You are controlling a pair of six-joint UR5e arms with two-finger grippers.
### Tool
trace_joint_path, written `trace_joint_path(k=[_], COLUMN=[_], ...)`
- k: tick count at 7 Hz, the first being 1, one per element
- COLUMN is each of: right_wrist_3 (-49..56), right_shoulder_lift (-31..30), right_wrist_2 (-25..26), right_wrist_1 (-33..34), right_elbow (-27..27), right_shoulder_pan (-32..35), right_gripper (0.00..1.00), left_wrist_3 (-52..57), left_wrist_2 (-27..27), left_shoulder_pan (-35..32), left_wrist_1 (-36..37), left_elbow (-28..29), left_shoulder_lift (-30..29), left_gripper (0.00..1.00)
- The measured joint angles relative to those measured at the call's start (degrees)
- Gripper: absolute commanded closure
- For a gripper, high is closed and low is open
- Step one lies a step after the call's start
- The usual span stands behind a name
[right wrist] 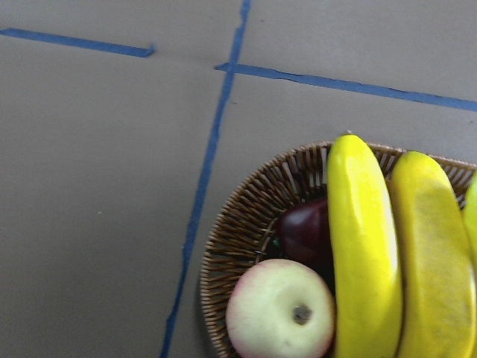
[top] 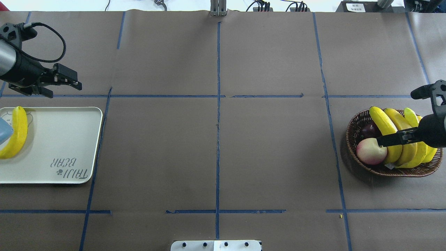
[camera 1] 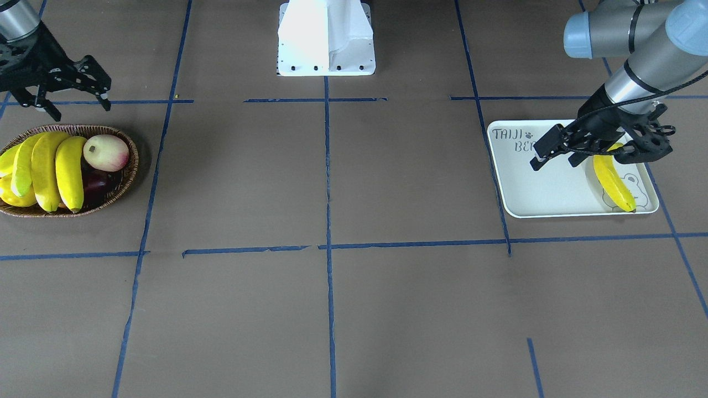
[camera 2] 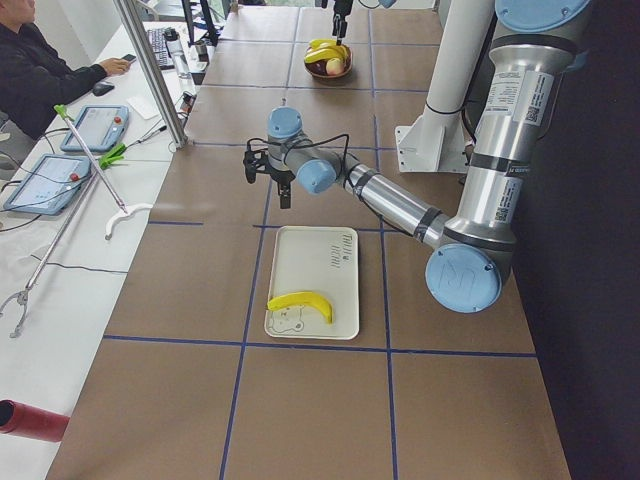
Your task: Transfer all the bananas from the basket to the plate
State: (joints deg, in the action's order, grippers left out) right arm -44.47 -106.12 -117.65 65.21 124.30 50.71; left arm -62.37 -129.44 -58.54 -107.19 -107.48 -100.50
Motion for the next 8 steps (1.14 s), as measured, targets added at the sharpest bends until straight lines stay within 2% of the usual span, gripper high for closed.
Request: trace_joint_path(k=[1,3,5,8], right_wrist_3=[0.5,0.84,0.95,1.04], right_shoulder_lift=[-1.04,-0.61,0.26,0.44], right_wrist_2=[-2.39,-3.81,-4.05,-4.24], right_wrist_1=[-2.69,-4.12,-4.28,-4.3], right_elbow=[-3.64,-9.55,-11.91,-12.43], right_shoulder_pan=[2.85,4.88,5.13,5.01], right_gripper=[0.05,0.25,0.48,0.5], left_wrist_3=[-0.47,-0.73,-1.24,-1.43], left_wrist_2=[0.04,0.25,0.99,1.7], left_shoulder_pan=[0.41,0.59,1.1,1.53], left_wrist_1=[0.03,0.01,-0.02,-0.04], left_elbow=[-0.04,-0.09,-0.1,-0.05], left_shoulder_lift=[-0.39,-0.82,-1.36,-1.46], left_gripper=[0.0,0.0,0.0,0.0])
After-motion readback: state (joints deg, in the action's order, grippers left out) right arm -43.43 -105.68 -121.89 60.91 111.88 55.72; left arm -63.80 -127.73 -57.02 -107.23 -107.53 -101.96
